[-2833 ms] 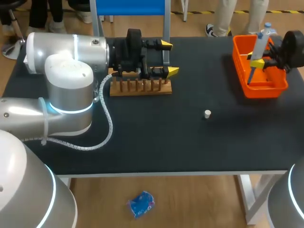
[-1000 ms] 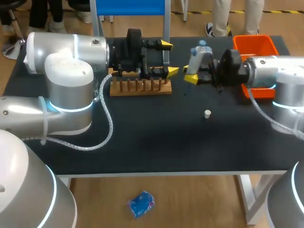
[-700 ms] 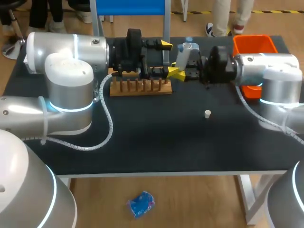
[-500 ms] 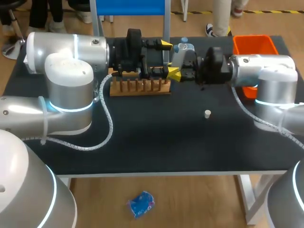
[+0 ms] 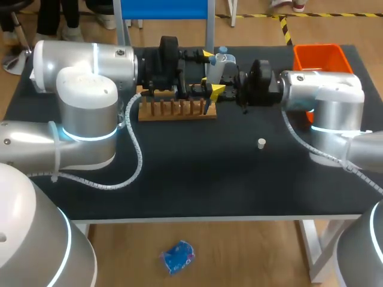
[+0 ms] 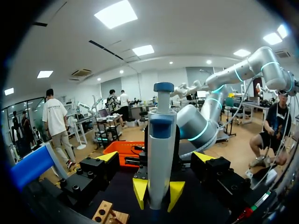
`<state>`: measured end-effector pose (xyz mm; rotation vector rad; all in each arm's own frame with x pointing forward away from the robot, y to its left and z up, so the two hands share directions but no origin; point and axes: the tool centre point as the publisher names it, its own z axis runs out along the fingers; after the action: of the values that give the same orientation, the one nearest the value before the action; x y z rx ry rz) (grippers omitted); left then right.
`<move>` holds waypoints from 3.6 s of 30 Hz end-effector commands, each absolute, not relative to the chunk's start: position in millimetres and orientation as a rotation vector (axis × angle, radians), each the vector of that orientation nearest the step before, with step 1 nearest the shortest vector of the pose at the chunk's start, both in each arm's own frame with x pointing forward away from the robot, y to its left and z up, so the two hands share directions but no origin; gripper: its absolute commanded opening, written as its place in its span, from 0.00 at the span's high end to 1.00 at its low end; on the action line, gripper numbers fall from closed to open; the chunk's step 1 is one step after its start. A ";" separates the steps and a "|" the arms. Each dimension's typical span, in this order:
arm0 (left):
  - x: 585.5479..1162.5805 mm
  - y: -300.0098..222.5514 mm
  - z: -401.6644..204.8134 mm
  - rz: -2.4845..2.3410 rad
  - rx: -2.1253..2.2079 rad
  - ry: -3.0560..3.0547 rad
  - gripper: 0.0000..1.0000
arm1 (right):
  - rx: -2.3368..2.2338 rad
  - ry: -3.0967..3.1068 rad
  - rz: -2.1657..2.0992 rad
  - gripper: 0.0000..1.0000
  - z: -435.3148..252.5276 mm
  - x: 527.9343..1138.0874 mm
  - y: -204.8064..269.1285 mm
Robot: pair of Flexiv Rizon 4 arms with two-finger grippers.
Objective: Invert the test tube, pick up the pipette, mount the tip to pipette, aspirate from beaker and dispense into the tube, eject the tip, return the pipette, and cap with the stopper.
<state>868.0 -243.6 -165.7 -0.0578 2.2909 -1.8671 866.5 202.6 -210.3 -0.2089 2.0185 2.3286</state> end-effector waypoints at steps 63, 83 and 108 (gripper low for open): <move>867.1 -243.6 -166.2 -1.868 -0.060 2.286 1.00 | -0.142 2.054 2.241 0.00 -214.1 876.3 178.6; 867.1 -243.6 -166.2 -1.868 -0.060 2.286 1.00 | -0.025 2.228 2.057 0.00 -260.2 874.3 40.5; 867.1 -243.6 -166.2 -1.868 -0.060 2.286 1.00 | 0.097 2.380 2.007 0.00 -334.4 838.4 -17.1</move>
<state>868.0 -243.7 -166.0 -0.0581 2.2905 -1.8672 839.7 -19.9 -332.9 0.0928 2.3845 2.0182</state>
